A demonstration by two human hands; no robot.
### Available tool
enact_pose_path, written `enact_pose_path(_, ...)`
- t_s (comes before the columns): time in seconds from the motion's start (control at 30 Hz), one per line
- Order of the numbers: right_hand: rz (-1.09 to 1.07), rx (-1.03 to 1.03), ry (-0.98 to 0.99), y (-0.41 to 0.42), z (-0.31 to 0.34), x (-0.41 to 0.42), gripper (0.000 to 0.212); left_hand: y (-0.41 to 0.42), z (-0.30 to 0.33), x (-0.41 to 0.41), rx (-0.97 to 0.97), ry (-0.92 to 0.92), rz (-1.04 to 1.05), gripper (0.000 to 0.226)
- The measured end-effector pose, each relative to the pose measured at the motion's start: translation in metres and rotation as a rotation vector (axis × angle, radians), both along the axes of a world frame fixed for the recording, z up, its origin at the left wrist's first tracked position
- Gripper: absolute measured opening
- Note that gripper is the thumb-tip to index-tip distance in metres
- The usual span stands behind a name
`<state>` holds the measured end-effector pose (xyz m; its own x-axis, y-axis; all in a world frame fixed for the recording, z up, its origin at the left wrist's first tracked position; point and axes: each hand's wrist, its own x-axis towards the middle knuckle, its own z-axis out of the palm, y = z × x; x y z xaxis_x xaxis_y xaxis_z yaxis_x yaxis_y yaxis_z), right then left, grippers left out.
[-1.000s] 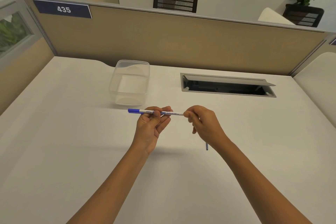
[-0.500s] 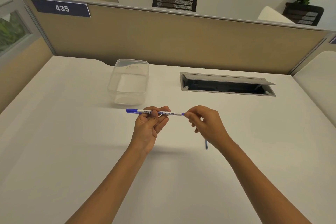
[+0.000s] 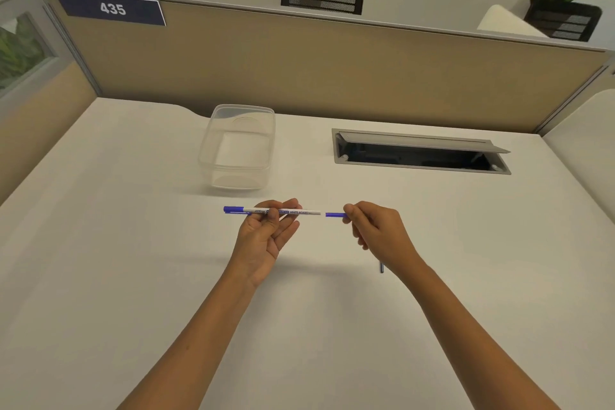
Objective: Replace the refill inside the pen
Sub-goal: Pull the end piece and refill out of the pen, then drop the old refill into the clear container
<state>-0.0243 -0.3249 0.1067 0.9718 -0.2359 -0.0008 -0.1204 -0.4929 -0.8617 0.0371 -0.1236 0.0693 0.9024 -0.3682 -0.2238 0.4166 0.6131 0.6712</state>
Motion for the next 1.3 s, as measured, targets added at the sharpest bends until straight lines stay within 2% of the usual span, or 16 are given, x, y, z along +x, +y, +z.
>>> enact_pose_path(0.1,-0.093,0.043,0.007,0.0,-0.018,0.002,0.03,0.011,-0.015,0.004,0.006,0.018,-0.02,0.013)
enact_pose_path(0.23,-0.14,-0.04,-0.031,0.008,-0.046,0.008,0.01,0.021,-0.039,0.007,0.06,0.047,-0.027,0.017)
enact_pose_path(0.3,-0.148,-0.06,-0.016,0.012,-0.06,0.012,0.008,0.025,-0.048,0.007,0.081,0.063,-0.025,0.02)
enact_pose_path(0.47,-0.173,-0.239,0.067,0.014,-0.094,0.021,0.014,0.031,-0.063,0.007,0.15,0.083,-0.044,0.025)
enact_pose_path(0.6,-0.218,-0.359,0.037,0.018,-0.11,0.023,0.014,0.032,-0.069,0.007,0.149,0.11,-0.041,0.025)
enact_pose_path(0.73,-0.229,-0.365,-0.001,0.02,-0.117,0.023,0.017,0.031,-0.073,0.005,0.171,0.113,-0.056,0.018)
enact_pose_path(0.93,-0.228,-0.316,0.03,0.019,-0.121,0.018,0.034,0.029,-0.07,0.005,0.21,0.117,-0.04,0.015)
enact_pose_path(1.07,-0.225,-0.326,0.033,0.019,-0.122,0.014,0.037,0.02,-0.057,0.004,0.396,-0.024,0.012,0.012)
enact_pose_path(1.23,-0.224,-0.345,0.012,0.02,-0.123,0.011,0.036,0.005,-0.031,0.006,0.739,-0.405,0.129,0.01)
enact_pose_path(1.3,-0.224,-0.352,0.007,0.021,-0.122,0.01,0.036,0.001,-0.025,0.008,0.819,-0.529,0.127,0.013)
